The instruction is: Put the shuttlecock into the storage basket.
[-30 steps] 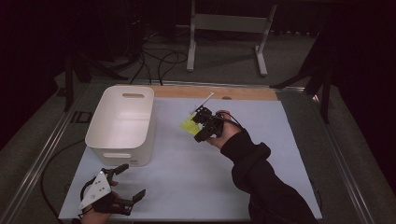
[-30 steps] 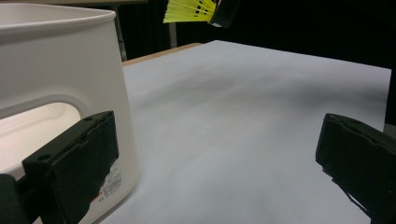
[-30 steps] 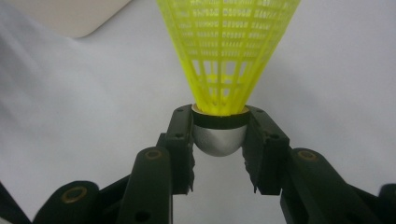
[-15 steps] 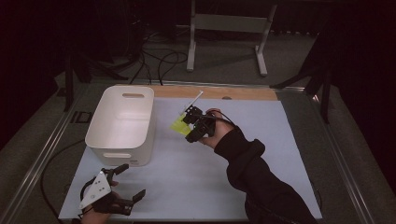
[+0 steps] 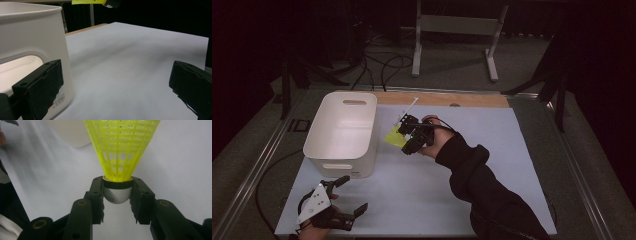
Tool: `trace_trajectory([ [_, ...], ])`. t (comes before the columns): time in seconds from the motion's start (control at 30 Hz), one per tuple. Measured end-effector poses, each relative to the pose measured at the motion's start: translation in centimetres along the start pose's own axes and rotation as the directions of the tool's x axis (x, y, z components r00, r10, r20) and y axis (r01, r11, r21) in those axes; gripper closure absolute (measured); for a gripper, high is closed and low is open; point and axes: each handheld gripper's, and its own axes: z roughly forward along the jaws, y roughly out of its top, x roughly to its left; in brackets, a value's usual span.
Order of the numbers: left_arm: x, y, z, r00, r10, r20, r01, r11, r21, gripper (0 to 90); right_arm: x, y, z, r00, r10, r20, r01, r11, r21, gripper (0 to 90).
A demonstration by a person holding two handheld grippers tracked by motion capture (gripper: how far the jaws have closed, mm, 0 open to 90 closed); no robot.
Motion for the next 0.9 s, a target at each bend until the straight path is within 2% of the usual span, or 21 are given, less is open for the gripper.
trace_trajectory([
  [0.03,0.0,0.0,0.0,1.0000,0.000,0.000,0.000,1.0000,0.000,0.0,0.0,0.0,0.0,1.0000,0.000,0.000,0.000,1.000,0.000,64.8],
  [0.13,0.0,0.0,0.0,1.0000,-0.001,0.000,0.001,1.0000,-0.001,0.0,0.3,0.2,0.3,0.9990,-0.043,-0.008,0.043,0.999,0.009,64.8],
  [0.4,0.0,0.0,0.0,1.0000,0.002,0.000,-0.002,1.0000,0.002,0.0,0.8,0.8,0.4,0.9964,-0.080,-0.029,0.080,0.997,0.009,64.8],
  [0.73,0.0,0.0,0.0,1.0000,0.005,0.002,-0.005,1.0000,0.004,0.0,1.3,2.1,0.1,0.9894,-0.129,-0.067,0.127,0.992,-0.026,64.8],
  [0.9,0.0,0.0,0.1,1.0000,0.004,0.002,-0.004,1.0000,0.005,0.0,1.6,2.7,0.0,0.9874,-0.145,-0.064,0.143,0.989,-0.033,64.8],
])
